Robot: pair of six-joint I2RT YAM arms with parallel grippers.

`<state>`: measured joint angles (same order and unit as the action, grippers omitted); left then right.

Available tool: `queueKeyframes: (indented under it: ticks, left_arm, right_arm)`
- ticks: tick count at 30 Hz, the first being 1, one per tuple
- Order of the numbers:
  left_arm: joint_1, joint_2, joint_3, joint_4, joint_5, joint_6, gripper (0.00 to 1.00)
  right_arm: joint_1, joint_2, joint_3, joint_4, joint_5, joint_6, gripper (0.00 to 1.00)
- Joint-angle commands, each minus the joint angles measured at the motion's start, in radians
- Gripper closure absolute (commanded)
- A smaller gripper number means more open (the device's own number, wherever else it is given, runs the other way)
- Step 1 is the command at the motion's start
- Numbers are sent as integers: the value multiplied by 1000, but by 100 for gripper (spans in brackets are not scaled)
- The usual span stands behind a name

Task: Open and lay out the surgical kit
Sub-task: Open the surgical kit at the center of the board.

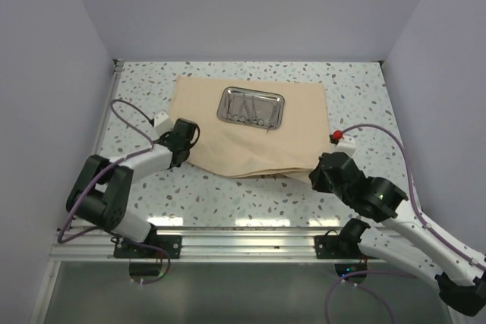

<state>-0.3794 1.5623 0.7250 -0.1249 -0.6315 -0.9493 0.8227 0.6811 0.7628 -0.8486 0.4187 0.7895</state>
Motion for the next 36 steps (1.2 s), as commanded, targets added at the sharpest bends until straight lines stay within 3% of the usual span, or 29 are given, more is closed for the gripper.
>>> queueKeyframes:
  ticks: [1,5,11,15,22,24,26,27,29,33,36]
  left_arm:
    - [-36,-217,-35,-175,-45,10,100]
    - [-42,-471,-70,-330,-66,27,100]
    - [-49,-680,-105,-523,-25,11,100]
    - [-67,-786,-150,-516,131,20,100]
    - [-122,-852,-174,-593,271,-95,100]
    - [-125,-872,-164,-627,308,-118,95]
    - [-125,-913,-151,-662,326,-129,83]
    - [-125,-932,-129,-671,329,-129,72]
    - [-125,-987,-87,-729,308,-137,58]
    - [-125,-1035,74,-771,247,-112,47]
    - [-125,-1012,134,-707,225,-10,37]
  right_arm:
    - [0,-43,47,6,65,7,100]
    - [0,-77,36,8,66,27,100]
    - [0,-100,10,3,25,65,100]
    - [0,-130,0,-29,5,86,100]
    - [0,-293,26,-171,84,169,100]
    - [0,-360,39,-202,127,183,67]
    - [0,-396,44,-208,141,200,35]
    - [0,-411,53,-217,147,209,15]
    - [0,-431,64,-216,170,223,8]
    - [0,-401,95,-136,169,179,5]
    - [1,-281,122,-12,131,102,3]
